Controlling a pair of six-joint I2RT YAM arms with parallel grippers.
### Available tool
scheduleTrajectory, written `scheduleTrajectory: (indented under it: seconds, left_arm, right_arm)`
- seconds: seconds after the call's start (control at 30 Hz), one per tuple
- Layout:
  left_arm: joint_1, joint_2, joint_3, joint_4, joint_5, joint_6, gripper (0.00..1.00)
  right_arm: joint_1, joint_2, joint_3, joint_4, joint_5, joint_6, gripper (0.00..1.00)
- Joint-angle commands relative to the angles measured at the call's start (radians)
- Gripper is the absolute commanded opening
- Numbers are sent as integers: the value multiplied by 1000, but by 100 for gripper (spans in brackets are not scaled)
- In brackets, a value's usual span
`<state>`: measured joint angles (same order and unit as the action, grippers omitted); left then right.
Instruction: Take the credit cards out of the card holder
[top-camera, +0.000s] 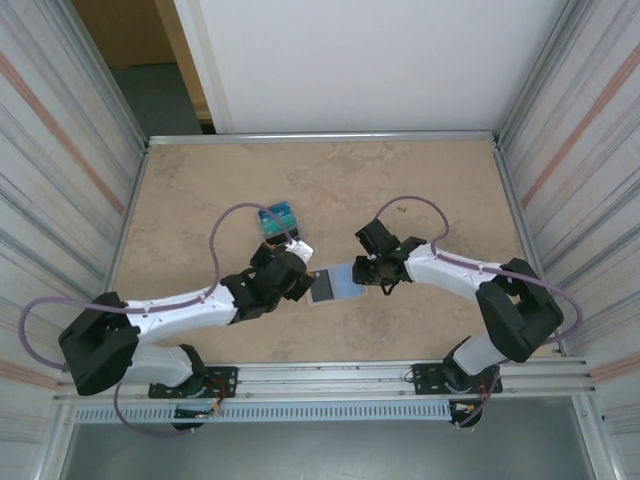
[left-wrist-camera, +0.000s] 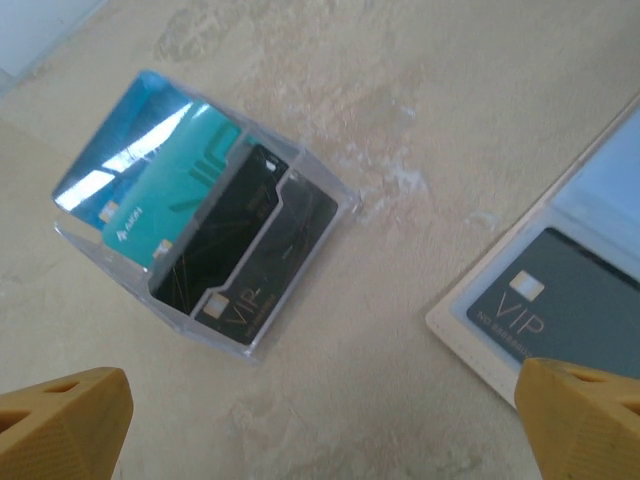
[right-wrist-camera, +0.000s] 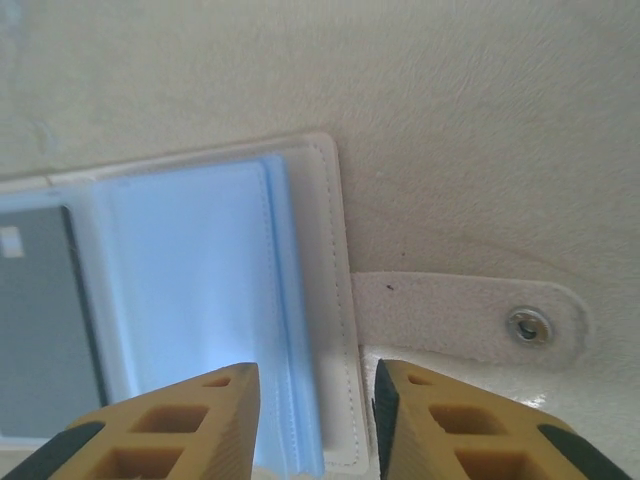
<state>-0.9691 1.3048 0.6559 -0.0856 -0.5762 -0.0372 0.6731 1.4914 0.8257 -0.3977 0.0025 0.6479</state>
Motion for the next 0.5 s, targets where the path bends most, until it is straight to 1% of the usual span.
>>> scheduleTrajectory:
  seconds: [0.0,0.2,0.33,0.47]
  left_arm:
    - [-2,24,21,-14,14,-74,99]
    - [-2,104,26,22,40,-118,99]
    - [10,145,38,39,95,-139,99]
    - [28,165,36,37,114,-168,99]
  right_arm:
    - [-7,-38,-2,-11,-19,29,37]
    - [-9,-55,3,51,-130,48,37]
    - [-8,-35,1,107,-211,76,37]
    - [-5,-8,-4,148,-248,89,35]
